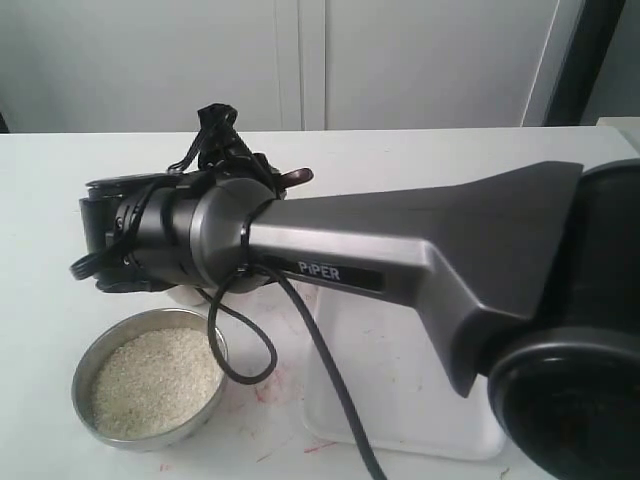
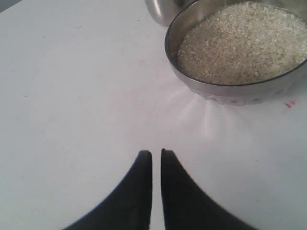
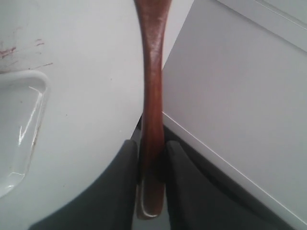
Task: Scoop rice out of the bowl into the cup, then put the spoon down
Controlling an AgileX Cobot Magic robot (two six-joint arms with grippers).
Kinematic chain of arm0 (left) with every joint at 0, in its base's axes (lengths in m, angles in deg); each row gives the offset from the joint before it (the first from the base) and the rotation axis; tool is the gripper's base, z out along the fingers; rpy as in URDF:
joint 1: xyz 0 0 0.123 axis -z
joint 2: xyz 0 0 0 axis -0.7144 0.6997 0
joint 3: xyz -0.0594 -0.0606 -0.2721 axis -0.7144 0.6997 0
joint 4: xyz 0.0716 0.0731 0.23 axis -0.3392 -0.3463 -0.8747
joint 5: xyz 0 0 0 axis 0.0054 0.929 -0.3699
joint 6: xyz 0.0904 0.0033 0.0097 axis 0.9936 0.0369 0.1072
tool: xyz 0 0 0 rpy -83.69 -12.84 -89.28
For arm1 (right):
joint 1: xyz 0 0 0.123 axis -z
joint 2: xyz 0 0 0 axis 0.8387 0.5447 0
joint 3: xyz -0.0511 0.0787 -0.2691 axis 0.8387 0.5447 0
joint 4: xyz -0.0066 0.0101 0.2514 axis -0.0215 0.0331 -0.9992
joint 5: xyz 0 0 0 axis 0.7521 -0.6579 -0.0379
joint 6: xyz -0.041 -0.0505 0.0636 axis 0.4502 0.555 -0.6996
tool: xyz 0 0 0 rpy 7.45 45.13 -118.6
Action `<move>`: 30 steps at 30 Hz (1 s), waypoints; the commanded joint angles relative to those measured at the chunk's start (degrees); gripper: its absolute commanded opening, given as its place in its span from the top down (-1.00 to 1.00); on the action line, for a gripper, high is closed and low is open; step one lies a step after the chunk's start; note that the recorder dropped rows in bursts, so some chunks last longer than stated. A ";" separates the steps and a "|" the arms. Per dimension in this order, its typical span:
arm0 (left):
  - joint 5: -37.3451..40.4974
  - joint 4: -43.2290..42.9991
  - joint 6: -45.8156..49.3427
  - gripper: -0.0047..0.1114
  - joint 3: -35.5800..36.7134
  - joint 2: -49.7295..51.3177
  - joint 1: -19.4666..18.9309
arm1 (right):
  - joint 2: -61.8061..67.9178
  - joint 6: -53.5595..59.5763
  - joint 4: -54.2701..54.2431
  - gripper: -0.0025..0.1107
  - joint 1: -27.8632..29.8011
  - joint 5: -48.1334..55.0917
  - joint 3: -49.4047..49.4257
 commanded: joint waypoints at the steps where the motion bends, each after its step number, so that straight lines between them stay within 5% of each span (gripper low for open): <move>1: 1.98 -0.08 -0.32 0.67 0.53 -0.17 0.00 | -0.56 -0.43 1.78 0.96 -0.51 0.27 0.03; 30: 1.98 -0.08 -0.32 0.67 0.53 -0.17 0.00 | -2.89 -1.45 3.53 0.96 0.00 0.27 4.11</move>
